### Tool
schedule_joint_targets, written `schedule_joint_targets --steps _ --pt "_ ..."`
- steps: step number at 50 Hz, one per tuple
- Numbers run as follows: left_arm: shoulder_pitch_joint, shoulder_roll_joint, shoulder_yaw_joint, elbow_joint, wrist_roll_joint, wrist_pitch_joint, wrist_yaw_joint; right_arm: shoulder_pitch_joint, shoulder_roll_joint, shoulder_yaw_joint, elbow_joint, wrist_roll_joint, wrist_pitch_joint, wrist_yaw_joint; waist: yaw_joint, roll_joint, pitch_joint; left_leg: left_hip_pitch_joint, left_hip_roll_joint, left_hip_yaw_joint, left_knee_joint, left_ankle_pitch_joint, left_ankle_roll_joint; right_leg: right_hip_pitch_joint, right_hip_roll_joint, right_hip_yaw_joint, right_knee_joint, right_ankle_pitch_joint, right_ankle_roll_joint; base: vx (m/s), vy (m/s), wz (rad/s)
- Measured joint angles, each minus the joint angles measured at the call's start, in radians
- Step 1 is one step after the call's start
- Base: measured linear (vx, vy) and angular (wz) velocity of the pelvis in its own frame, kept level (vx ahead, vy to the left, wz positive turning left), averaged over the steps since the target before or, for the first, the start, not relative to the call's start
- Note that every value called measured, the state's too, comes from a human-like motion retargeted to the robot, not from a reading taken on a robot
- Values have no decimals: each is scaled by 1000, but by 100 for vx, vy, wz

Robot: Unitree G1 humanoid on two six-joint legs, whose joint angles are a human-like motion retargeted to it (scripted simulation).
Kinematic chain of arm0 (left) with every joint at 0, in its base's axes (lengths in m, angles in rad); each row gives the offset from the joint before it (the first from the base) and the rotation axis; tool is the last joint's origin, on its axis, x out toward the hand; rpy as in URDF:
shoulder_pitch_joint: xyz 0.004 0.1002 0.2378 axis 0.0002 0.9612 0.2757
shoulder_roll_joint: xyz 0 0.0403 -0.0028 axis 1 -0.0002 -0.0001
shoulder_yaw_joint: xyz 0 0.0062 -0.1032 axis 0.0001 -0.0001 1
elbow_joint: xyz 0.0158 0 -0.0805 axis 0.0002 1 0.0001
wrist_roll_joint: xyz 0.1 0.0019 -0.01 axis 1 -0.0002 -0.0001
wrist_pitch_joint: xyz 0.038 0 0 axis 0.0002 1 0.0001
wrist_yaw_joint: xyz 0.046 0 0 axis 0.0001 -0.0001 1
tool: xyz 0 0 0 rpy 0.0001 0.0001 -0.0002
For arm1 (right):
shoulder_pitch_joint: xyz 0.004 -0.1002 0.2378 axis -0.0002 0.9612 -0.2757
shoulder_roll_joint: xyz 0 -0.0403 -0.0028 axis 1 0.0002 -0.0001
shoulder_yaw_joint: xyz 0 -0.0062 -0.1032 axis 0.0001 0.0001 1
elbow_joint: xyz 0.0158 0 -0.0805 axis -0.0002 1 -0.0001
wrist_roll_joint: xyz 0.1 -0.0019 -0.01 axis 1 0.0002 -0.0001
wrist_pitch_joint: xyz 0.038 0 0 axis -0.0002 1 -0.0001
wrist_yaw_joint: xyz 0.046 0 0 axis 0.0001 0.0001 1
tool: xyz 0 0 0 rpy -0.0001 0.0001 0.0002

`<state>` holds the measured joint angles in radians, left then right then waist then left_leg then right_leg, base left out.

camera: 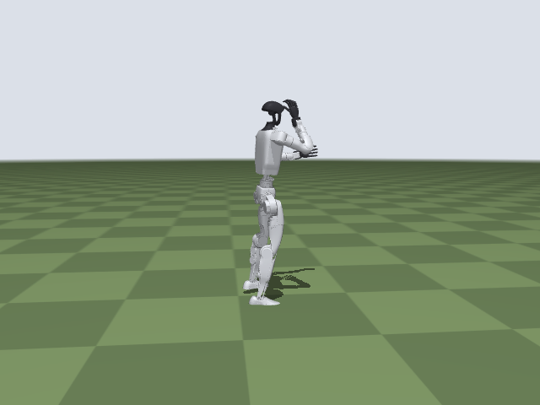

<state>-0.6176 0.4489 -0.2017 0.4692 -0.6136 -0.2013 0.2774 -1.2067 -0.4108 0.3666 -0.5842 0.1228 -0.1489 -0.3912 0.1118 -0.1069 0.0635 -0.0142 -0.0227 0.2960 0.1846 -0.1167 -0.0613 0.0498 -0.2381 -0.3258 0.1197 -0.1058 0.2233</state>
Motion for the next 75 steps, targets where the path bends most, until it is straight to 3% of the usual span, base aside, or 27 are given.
schedule_joint_targets --steps 8,13,18,28,42,53,61,69,75 --pt "-531 173 -58 427 -268 -108 80 -26 14 57 4 53 -28 -15 -70 90 -1 37 38 26 -267 91 -97 40 80 38 -20 -8 3 10 9 -39" --pt "-735 288 -162 719 -354 -65 180 -40 43 73 10 79 -19 -53 -104 103 -5 55 48 77 -271 92 -82 36 87 91 -10 -10 9 12 11 -58" --pt "-776 354 -189 804 -412 -45 227 -46 63 84 13 95 -9 -72 -115 95 -15 87 48 143 -250 53 -64 27 80 151 7 -12 13 11 12 -64" --pt "-686 403 -141 787 -464 -73 180 -64 49 101 4 105 -16 -63 -110 78 -25 122 42 227 -220 -13 -63 20 66 227 23 -14 9 8 11 -43" --pt "-658 257 -81 584 -545 -156 116 -49 90 75 19 116 -22 -63 -122 67 -27 146 38 259 -229 -33 -65 12 62 212 46 -1 -9 3 5 -10" --pt "-665 347 -17 785 -530 -122 329 -92 101 87 14 128 -16 -116 -126 68 -22 160 43 334 -235 -38 -60 -6 55 109 52 9 -10 1 0 -36" --pt "-546 326 143 510 -626 -262 192 -65 98 84 8 130 -34 -71 -123 59 -22 165 43 349 -230 -44 -63 -4 56 143 44 3 -11 0 0 -5" --pt "-524 299 159 435 -568 -221 245 -60 112 88 21 129 -10 -64 -118 61 -28 166 43 333 -231 -41 -64 5 54 126 47 -5 -15 0 0 0" --pt "-472 222 201 205 -662 -322 68 -37 118 86 5 139 -31 -17 -114 58 -35 162 46 314 -225 -42 -67 15 54 108 46 -9 -18 0 0 0"
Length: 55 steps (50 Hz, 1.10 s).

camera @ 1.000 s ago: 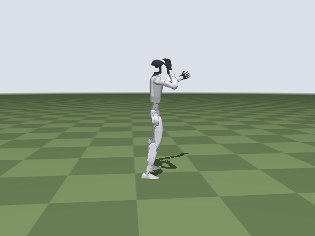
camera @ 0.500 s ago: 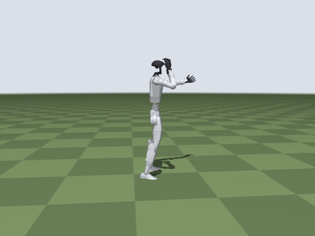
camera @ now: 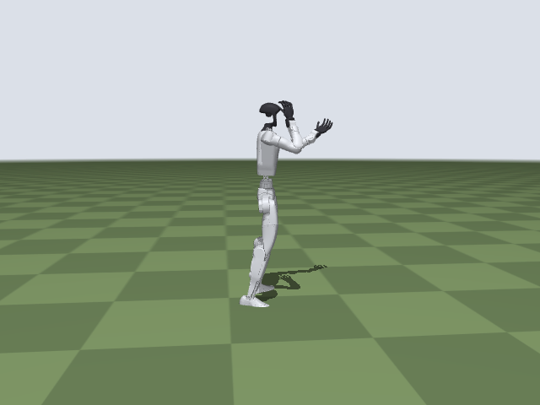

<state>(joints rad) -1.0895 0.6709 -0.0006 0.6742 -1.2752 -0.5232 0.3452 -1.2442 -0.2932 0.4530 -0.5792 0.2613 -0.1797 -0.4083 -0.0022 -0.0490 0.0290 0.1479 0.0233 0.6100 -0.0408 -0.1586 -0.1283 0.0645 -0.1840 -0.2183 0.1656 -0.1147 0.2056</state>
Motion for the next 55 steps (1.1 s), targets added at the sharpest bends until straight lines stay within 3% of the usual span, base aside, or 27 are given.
schedule_joint_targets --steps 5,9,12,20,22,25,28,30,32,37,40,44,50,52,55 --pt "-1 13 -8 47 40 15 23 5 1 8 10 -5 2 -6 1 10 -12 -2 0 -13 0 2 -1 9 -1 -13 -6 -5 0 0 0 0" --pt "-59 70 -62 223 122 120 191 -13 3 12 17 -5 23 -45 -3 18 -12 -1 -3 -21 -4 7 2 14 -3 -22 -7 -9 0 0 0 0" --pt "-84 91 -87 270 118 153 219 -21 0 9 10 3 26 -56 -6 18 -8 1 -3 -25 -6 9 4 16 -4 -27 -5 -11 -1 0 0 0" --pt "22 28 -9 -29 -20 1 -31 5 -6 -5 -9 25 -8 6 -10 17 -5 2 2 -30 0 5 1 22 0 -31 -3 -12 -5 0 0 0" --pt "42 21 2 -47 -2 -13 -27 10 -2 -6 -6 23 -14 2 -11 21 -7 3 2 -30 1 5 1 23 0 -31 -4 -13 -5 0 0 0" --pt "40 36 -5 26 61 14 80 8 5 -5 3 20 -8 -28 -13 26 -10 5 2 -30 -1 6 2 24 0 -31 -3 -15 -5 0 0 0" --pt "3 61 -22 152 91 104 202 -3 8 -5 7 23 16 -55 -16 28 -8 7 1 -29 -4 9 4 23 -1 -31 0 -17 -6 0 0 0" --pt "-19 73 -28 200 81 147 227 -10 6 -5 4 27 28 -59 -18 26 -5 8 1 -28 -5 10 5 22 0 -30 2 -18 -7 0 0 0" --pt "-20 73 -25 173 59 139 203 -12 0 -8 -3 30 30 -51 -20 22 -1 8 2 -26 -5 10 5 20 1 -28 4 -17 -8 0 0 0" --pt "61 20 12 -135 27 -5 22 4 -10 -15 -15 31 -2 -8 -20 11 2 8 8 -20 0 5 3 18 6 -21 4 -14 -7 0 0 0" --pt "110 -14 35 -287 40 -47 -69 22 -8 -19 -11 25 -12 21 -19 11 -4 8 11 -15 3 1 2 17 8 -16 2 -12 -6 0 0 0" --pt "104 6 44 -233 110 -37 37 30 -3 -18 7 16 -8 -2 -18 14 -12 9 11 -11 2 2 3 16 9 -12 0 -12 -4 0 0 0" --pt "10 69 20 4 131 103 277 22 -8 -12 37 23 40 -53 -19 13 -8 13 8 -8 -5 6 6 14 8 -11 4 -13 -4 0 0 0" --pt "5 67 10 -31 120 97 264 23 -11 -14 43 25 45 -52 -19 9 -3 14 9 -7 -6 6 6 13 9 -10 6 -12 -5 0 0 0" --pt "34 37 0 -210 122 25 185 29 -14 -19 49 21 35 -38 -17 -1 1 13 11 -6 -4 4 4 12 11 -8 6 -10 -6 0 0 0"
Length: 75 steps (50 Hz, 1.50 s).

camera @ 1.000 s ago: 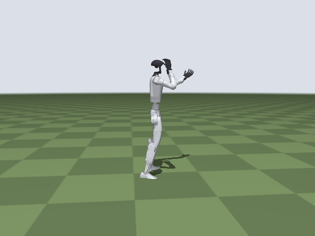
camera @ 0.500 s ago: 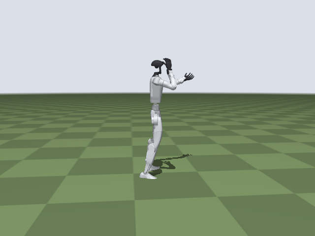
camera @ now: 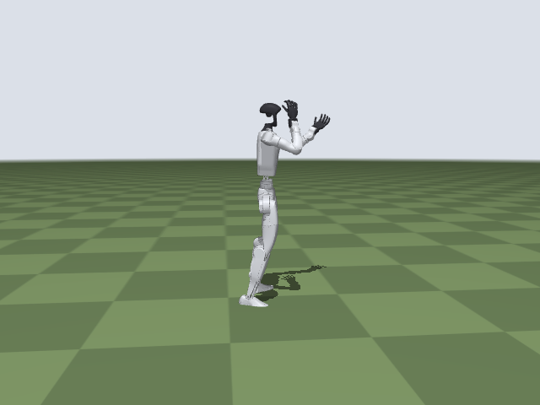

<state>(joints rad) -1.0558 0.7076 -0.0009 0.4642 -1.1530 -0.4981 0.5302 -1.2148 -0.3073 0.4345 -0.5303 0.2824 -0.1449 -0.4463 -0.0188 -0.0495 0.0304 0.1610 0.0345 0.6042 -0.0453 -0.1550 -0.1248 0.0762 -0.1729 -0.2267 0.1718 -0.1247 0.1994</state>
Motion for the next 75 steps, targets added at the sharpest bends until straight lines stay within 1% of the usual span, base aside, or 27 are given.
schedule_joint_targets --steps 3,6,8,10,13,17,20,23,26,28,30,33,35,40,44,47,50,55,60,63,66,70,73,75 --pt "47 -50 -4 -248 17 -69 -147 9 5 -6 1 -12 -13 40 2 -8 -1 -3 3 2 3 -5 -3 -1 3 2 -3 2 0 0 0 0" --pt "71 -82 -6 -439 27 -82 -290 13 14 -11 -4 -27 -15 88 4 -13 -6 -7 5 4 6 -9 -5 -4 5 5 -6 4 1 0 0 0" --pt "72 -83 -5 -510 50 -76 -341 14 19 -14 -10 -40 -12 112 5 -15 -9 -9 6 5 7 -11 -6 -6 6 7 -8 5 1 0 0 0" --pt "65 -64 -2 -534 110 -68 -334 13 22 -16 -16 -57 -10 119 6 -17 -11 -11 6 7 7 -12 -6 -8 6 8 -9 5 2 0 0 0" --pt "57 -4 6 -515 310 -36 -208 10 23 -19 -23 -90 -8 110 8 -18 -11 -13 4 8 6 -12 -5 -12 5 10 -8 5 3 0 0 0" --pt "89 79 6 -517 678 71 -14 12 24 -28 -23 -141 -16 107 11 -20 -10 -18 2 9 6 -12 -3 -18 3 12 -6 5 5 0 0 0" --pt "163 115 2 -566 933 134 38 21 25 -38 -15 -175 -38 117 17 -23 -10 -22 1 8 8 -14 -3 -21 1 12 -6 6 8 0 0 0" --pt "286 132 -5 -597 1122 162 28 31 27 -47 -2 -193 -66 122 26 -25 -10 -26 0 5 11 -16 -3 -22 -1 10 -7 6 11 0 0 0" --pt "447 150 -26 -569 1275 213 -6 36 36 -55 11 -186 -85 117 37 -26 -10 -31 -3 2 13 -18 -3 -25 -4 6 -7 7 15 0 0 0" --pt "563 158 -55 -522 1344 255 -59 37 47 -60 17 -170 -89 115 43 -27 -10 -35 -4 -1 13 -18 -2 -28 -7 2 -6 7 16 0 0 0" --pt "676 151 -97 -456 1376 288 -146 40 61 -64 20 -151 -90 117 48 -30 -11 -40 -6 -4 14 -18 -1 -31 -9 -1 -3 8 18 0 0 0" --pt "828 101 -168 -309 1371 312 -291 48 81 -67 18 -119 -93 123 56 -36 -13 -46 -8 -8 14 -20 0 -39 -13 -5 3 10 20 0 0 0" --pt "919 49 -213 -177 1357 325 -358 55 90 -68 16 -99 -99 122 63 -41 -13 -48 -9 -10 14 -21 1 -43 -14 -6 8 11 22 0 0 0" --pt "1106 -132 -285 254 1267 387 -406 66 84 -77 17 -70 -103 106 88 -58 -7 -49 -12 -15 12 -25 7 -51 -18 -5 21 19 30 3 6 3" --pt "1232 -279 -244 559 1106 455 -435 68 59 -103 6 -82 -82 102 117 -73 6 -44 -14 -23 13 -31 17 -51 -21 -6 32 30 36 3 7 7" --pt "1333 -342 -191 667 1018 473 -455 73 39 -131 -16 -99 -79 97 140 -83 20 -41 -12 -36 17 -34 25 -50 -23 -11 47 43 37 2 8 19" --pt "1442 -367 -166 662 971 450 -464 87 23 -155 -44 -109 -99 78 164 -88 38 -41 -6 -56 24 -36 28 -55 -24 -22 78 63 31 1 9 33" --pt "1566 -362 -177 571 947 395 -471 120 10 -176 -72 -114 -142 40 195 -78 62 -49 17 -107 34 -34 24 -93 -26 -52 191 108 7 0 9 51" --pt "1562 -353 -149 556 926 396 -473 131 4 -179 -74 -143 -143 32 210 -57 74 -66 39 -169 39 -30 13 -158 -36 -86 329 135 -13 -1 7 63" --pt "1514 -347 -105 546 908 389 -448 124 -4 -178 -73 -161 -139 23 212 -53 83 -79 41 -208 42 -28 4 -190 -42 -103 355 129 -19 -1 4 67" --pt "1460 -338 -66 506 880 358 -401 117 -10 -174 -74 -162 -143 12 210 -55 95 -89 36 -246 43 -25 -5 -205 -36 -111 299 116 -20 0 1 69" --pt "1383 -315 -46 436 821 309 -381 104 -12 -169 -73 -151 -147 11 200 -70 116 -95 15 -296 41 -24 -15 -198 -16 -101 114 126 -5 1 -3 71" --pt "1301 -265 -58 414 784 310 -459 91 -10 -166 -66 -161 -131 31 190 -90 132 -91 -11 -329 37 -26 -19 -183 -12 -86 -46 167 29 4 -8 67" --pt "1229 -210 -68 410 781 320 -529 83 -11 -162 -60 -181 -113 50 184 -103 140 -86 -27 -348 31 -27 -21 -179 -14 -80 -126 197 57 5 -12 51"
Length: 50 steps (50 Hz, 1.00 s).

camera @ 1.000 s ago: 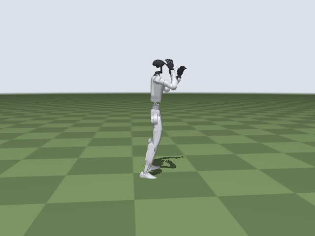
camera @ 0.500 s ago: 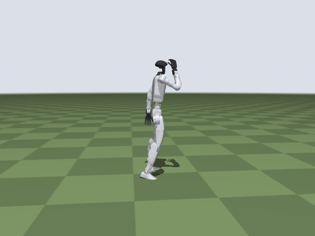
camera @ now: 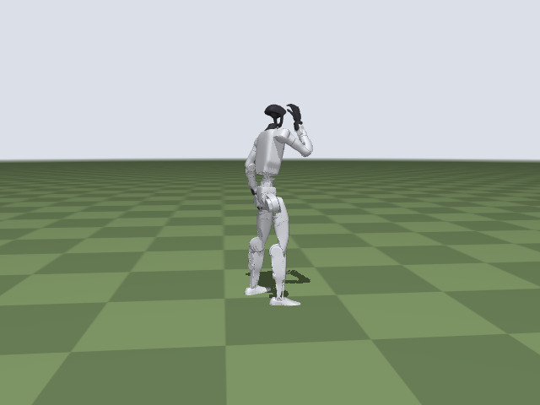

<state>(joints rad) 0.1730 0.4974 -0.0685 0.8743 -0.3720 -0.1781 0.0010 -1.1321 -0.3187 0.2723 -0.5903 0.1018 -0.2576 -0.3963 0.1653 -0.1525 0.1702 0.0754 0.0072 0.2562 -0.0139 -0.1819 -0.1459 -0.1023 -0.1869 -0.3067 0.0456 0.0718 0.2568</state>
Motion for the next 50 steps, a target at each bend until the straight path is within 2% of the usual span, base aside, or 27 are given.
schedule_joint_targets --steps 3,5,10,13,17,20,22,24,25,27,30,31,33,36,39,40,42,45,47,50 --pt "-140 123 -6 -24 39 -9 -27 -14 -7 5 9 -39 19 10 9 -9 -5 -2 12 -1 -16 7 -19 -22 29 3 -69 38 5 5 -23 16" --pt "-244 215 -2 -70 79 -35 45 -18 -15 9 13 -58 22 -2 10 -10 -11 -1 16 -4 -25 12 -27 -32 38 -6 -87 49 5 7 -18 13" --pt "-559 406 67 -300 203 -99 473 0 -20 17 10 -70 6 -62 -20 6 -35 16 12 -20 -34 12 -21 -21 25 -39 -70 36 5 12 -9 18" --pt "-811 480 88 -452 320 -78 648 12 -2 20 7 -85 7 -54 -59 26 -56 26 18 -25 -25 4 -11 -12 22 -48 -46 15 5 14 -10 5" --pt "-1182 543 -19 -556 500 1 730 5 21 31 6 -116 13 -23 -113 60 -86 30 40 -15 -4 -9 -5 -11 41 -44 -23 -9 5 14 -15 -15" --pt "-1436 565 -202 -531 592 41 750 -15 19 45 6 -117 4 -24 -150 83 -102 28 59 -1 18 -18 -2 -13 61 -36 -16 -22 5 14 -16 -25" --pt "-1551 580 -352 -478 593 39 718 -30 11 58 7 -97 -2 -30 -172 98 -111 27 70 10 33 -22 -1 -12 72 -29 -14 -29 5 14 -15 -26" --pt "-1635 597 -517 -415 542 24 618 -48 0 73 10 -67 4 -26 -194 109 -118 25 77 21 51 -23 3 -9 80 -21 -13 -35 5 14 -14 -24" --pt "-1670 605 -602 -384 502 14 542 -56 -6 80 12 -52 11 -18 -204 114 -120 25 80 26 60 -23 6 -7 83 -17 -13 -38 5 13 -13 -22" --pt "-1733 616 -764 -331 377 0 299 -73 -17 87 15 -32 36 14 -225 115 -123 22 83 36 86 -22 15 0 83 -8 -11 -44 5 13 -12 -21" --pt "-1761 623 -900 -285 246 -1 -4 -81 -29 94 13 -6 59 68 -250 113 -129 15 82 49 137 -14 37 13 76 10 -7 -54 5 13 -10 -22" --pt "-1759 624 -914 -270 233 -3 -33 -80 -32 94 11 -2 58 73 -257 109 -130 11 80 54 159 -9 47 18 71 18 -6 -57 5 13 -9 -24" --pt "-1755 625 -918 -230 231 -13 -16 -77 -37 92 8 2 50 63 -268 99 -131 1 75 63 208 3 67 29 59 34 -2 -63 5 12 -9 -25" --pt "-1750 605 -851 -117 301 -27 245 -78 -45 88 5 10 22 3 -279 82 -126 -25 69 72 304 22 103 45 38 57 4 -72 5 11 -9 -24" --pt "-1755 562 -745 17 324 0 477 -74 -43 83 1 22 11 -36 -287 70 -127 -62 68 80 402 36 130 58 23 75 7 -78 5 10 -9 -22" --pt "-1757 548 -718 55 307 10 508 -72 -41 82 0 23 14 -40 -288 67 -128 -75 68 83 430 39 136 61 21 80 7 -79 5 8 -9 -19" --pt "-1760 516 -719 117 211 18 472 -80 -43 90 0 29 34 -40 -289 72 -128 -103 71 85 473 37 143 65 20 84 8 -82 5 7 -8 -16" --pt "-1741 484 -845 130 -15 38 248 -94 -41 106 3 38 81 -27 -284 79 -126 -132 69 91 482 29 143 69 25 90 8 -84 5 5 -7 -14" --pt "-1731 486 -974 72 -158 73 5 -102 -39 115 2 45 104 4 -282 80 -123 -139 59 96 438 26 137 71 26 91 9 -86 5 2 -3 -5" --pt "-1714 496 -1098 -37 -222 108 -253 -102 -38 122 -5 52 106 51 -281 84 -121 -138 39 106 317 36 116 71 32 93 13 -92 5 0 0 0"
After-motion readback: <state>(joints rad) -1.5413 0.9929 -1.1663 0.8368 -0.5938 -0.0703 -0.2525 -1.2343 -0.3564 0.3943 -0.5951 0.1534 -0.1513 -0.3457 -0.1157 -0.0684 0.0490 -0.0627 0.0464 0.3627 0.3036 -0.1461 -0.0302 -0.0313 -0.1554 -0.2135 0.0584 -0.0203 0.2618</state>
